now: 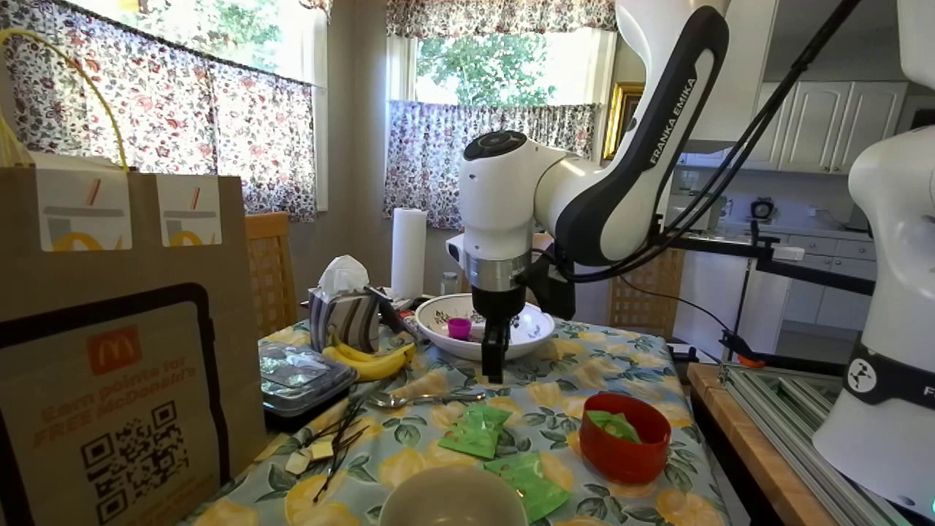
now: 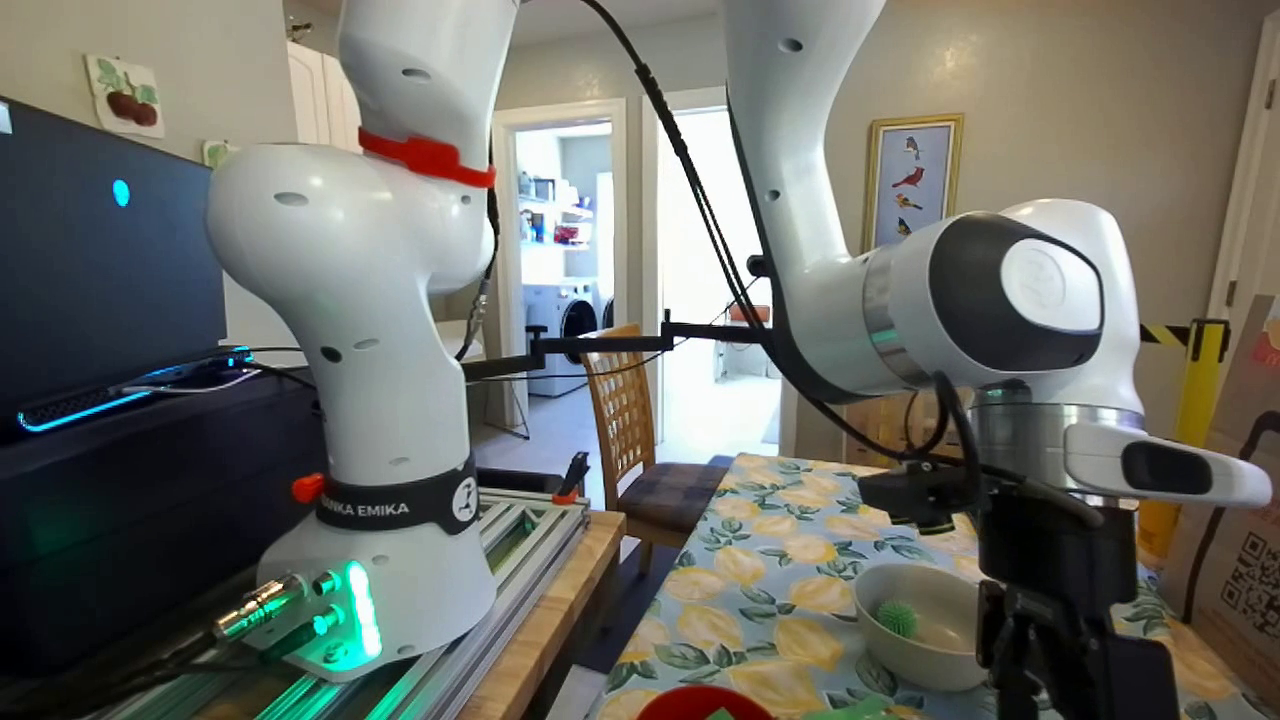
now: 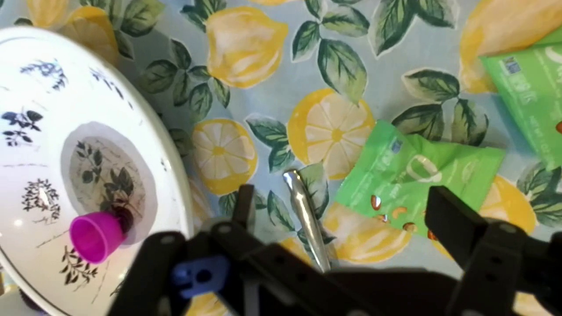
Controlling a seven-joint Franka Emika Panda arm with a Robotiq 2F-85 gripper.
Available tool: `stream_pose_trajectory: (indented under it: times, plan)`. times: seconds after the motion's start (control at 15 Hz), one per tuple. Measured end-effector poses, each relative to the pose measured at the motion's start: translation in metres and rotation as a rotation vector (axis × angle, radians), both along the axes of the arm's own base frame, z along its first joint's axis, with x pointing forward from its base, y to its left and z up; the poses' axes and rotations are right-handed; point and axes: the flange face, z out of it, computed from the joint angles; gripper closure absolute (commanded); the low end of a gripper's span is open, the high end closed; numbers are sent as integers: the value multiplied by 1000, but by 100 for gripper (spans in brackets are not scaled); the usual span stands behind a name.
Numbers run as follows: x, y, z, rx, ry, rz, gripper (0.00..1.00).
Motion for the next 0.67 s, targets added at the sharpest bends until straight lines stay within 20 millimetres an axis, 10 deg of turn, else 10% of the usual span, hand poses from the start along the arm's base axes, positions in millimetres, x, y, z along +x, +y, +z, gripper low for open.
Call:
stream_pose_trajectory:
  times: [0.67]
  plan:
    - [17,10,-50,130,-41,21,0]
